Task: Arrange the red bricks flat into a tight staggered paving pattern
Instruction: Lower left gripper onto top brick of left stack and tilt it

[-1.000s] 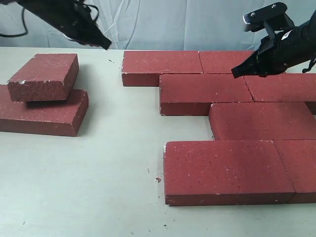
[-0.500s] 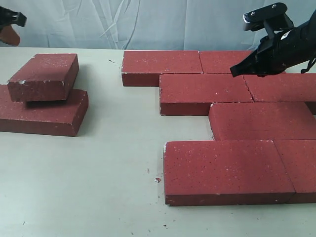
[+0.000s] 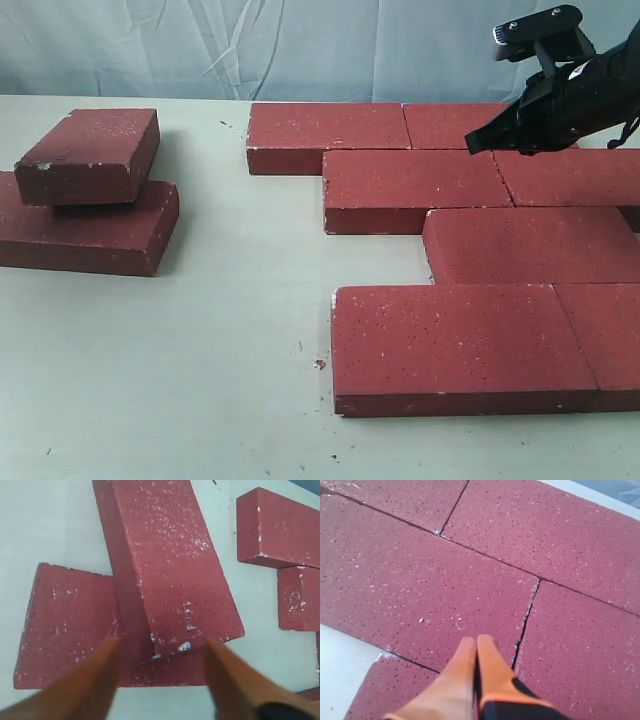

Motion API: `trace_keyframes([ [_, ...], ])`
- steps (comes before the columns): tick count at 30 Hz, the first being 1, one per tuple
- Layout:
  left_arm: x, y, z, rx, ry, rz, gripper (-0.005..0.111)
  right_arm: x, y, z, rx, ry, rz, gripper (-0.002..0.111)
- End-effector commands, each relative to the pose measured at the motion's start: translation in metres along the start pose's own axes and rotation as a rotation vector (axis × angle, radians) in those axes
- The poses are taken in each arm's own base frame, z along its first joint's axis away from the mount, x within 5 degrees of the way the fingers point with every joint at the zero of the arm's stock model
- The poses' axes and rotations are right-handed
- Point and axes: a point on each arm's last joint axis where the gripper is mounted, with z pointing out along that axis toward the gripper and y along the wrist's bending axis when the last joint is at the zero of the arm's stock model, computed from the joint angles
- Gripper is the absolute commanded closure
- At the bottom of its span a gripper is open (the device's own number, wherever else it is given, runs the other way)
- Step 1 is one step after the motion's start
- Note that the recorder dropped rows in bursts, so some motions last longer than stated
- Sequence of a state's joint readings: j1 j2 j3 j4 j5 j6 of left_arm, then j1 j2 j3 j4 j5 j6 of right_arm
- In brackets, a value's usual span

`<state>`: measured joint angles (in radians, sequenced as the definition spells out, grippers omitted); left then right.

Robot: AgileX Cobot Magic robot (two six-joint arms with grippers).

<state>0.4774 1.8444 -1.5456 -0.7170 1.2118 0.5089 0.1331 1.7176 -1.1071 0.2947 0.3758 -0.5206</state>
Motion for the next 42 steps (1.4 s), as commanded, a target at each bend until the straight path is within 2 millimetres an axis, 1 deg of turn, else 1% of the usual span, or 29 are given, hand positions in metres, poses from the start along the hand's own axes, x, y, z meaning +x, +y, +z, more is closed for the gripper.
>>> trace_keyframes([
  [1, 0.017, 0.007, 0.013, 0.038, 0.055, -0.053, 0.010, 0.001, -0.001, 0.001, 0.008, -0.008, 0.005, 0.109],
  [2, 0.019, 0.009, 0.017, 0.043, 0.067, -0.060, 0.007, 0.001, -0.002, 0.001, 0.009, -0.010, 0.005, 0.109],
  [3, 0.022, 0.012, 0.022, 0.057, 0.080, -0.067, 0.007, 0.001, -0.001, 0.001, 0.008, -0.011, 0.007, 0.109],
  [8, 0.028, 0.016, 0.042, 0.187, 0.068, -0.105, 0.011, 0.001, -0.001, 0.001, 0.008, -0.011, 0.007, 0.109],
  [12, 0.037, 0.028, 0.061, 0.210, 0.114, -0.146, 0.011, 0.001, -0.001, 0.001, 0.008, -0.011, 0.007, 0.109],
  [20, 0.046, 0.039, 0.084, 0.280, 0.133, -0.214, 0.011, 0.001, -0.002, 0.001, 0.009, -0.012, 0.007, 0.109],
  [25, 0.048, 0.043, 0.090, 0.287, 0.146, -0.229, 0.011, 0.000, -0.002, 0.001, 0.011, -0.016, 0.007, 0.109],
  [35, 0.052, 0.041, 0.095, 0.300, 0.158, -0.240, 0.011, 0.000, -0.002, 0.001, 0.012, -0.021, 0.010, 0.109],
  [42, 0.051, 0.025, 0.104, 0.330, 0.171, -0.218, 0.011, 0.000, -0.002, 0.001, 0.012, -0.021, 0.010, 0.109],
])
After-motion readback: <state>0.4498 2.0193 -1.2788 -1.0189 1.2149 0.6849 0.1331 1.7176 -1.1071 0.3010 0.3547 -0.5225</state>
